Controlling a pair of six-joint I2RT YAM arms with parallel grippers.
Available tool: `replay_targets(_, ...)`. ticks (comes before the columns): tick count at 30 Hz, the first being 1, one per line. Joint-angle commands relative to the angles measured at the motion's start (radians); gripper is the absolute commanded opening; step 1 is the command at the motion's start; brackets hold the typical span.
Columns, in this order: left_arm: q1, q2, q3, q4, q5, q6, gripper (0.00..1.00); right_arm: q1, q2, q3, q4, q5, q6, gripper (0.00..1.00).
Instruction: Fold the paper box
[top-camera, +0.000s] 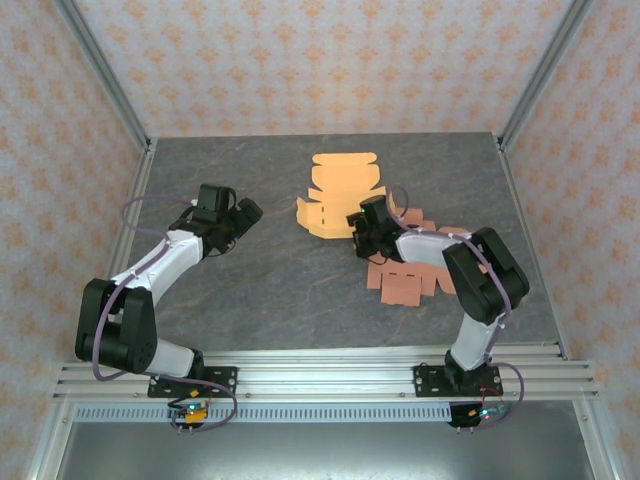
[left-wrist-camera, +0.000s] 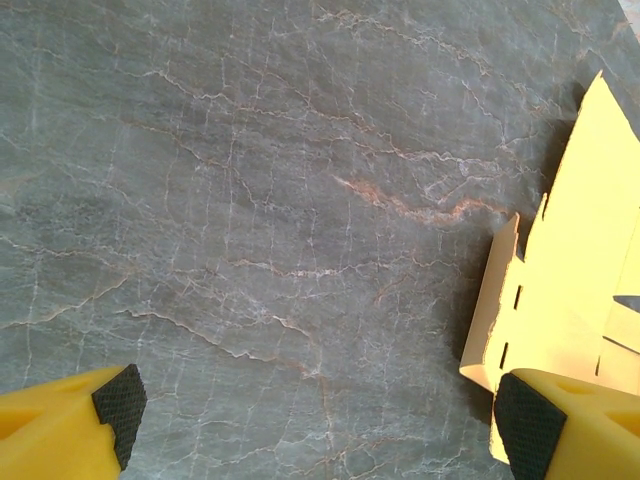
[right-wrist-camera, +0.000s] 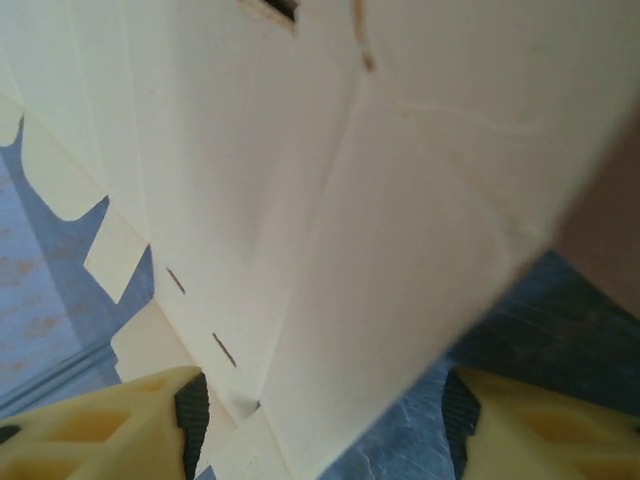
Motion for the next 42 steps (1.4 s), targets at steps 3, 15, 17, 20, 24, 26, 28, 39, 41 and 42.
replay_targets(3,-0.007,-0.041,-0.023,-0.017,-0.06,0.007,0.94,-0.003,0.059,0.014,0.147,0.063,0.023,0.35)
replay_targets(15,-0.007,-0.122,0.019,-0.104,-0.132,0.054,0.94,-0.007,-0.036,0.058,0.081,0.078,-0.356,0.0)
replay_targets(17,-0.006,-0.133,0.031,-0.112,-0.142,0.063,0.94,-0.008,-0.042,0.101,0.061,0.015,-0.496,0.0)
replay_targets(20,0.002,-0.165,0.079,-0.162,-0.165,0.086,0.94,-0.016,-0.045,0.182,-0.011,-0.124,-0.728,0.0)
replay_targets(24,0.002,-0.257,0.09,-0.159,-0.23,0.116,0.94,-0.014,-0.045,0.266,-0.132,-0.31,-1.063,0.0)
replay_targets(26,0.002,-0.306,0.068,-0.128,-0.256,0.124,0.94,-0.009,-0.03,0.346,-0.29,-0.385,-1.252,0.0)
replay_targets(28,0.002,-0.333,0.066,-0.137,-0.276,0.125,0.94,-0.002,-0.013,0.43,-0.463,-0.383,-1.429,0.0)
replay_targets(39,0.003,-0.335,0.017,-0.029,-0.175,0.165,0.94,-0.011,0.178,0.825,-1.146,-0.29,-2.181,0.0)
replay_targets(41,0.002,-0.327,0.002,0.033,-0.142,0.166,0.94,-0.011,0.211,0.886,-1.192,-0.232,-2.259,0.0)
replay_targets(42,0.001,-0.321,0.012,0.032,-0.136,0.173,0.94,-0.011,0.222,0.908,-1.204,-0.197,-2.295,0.0)
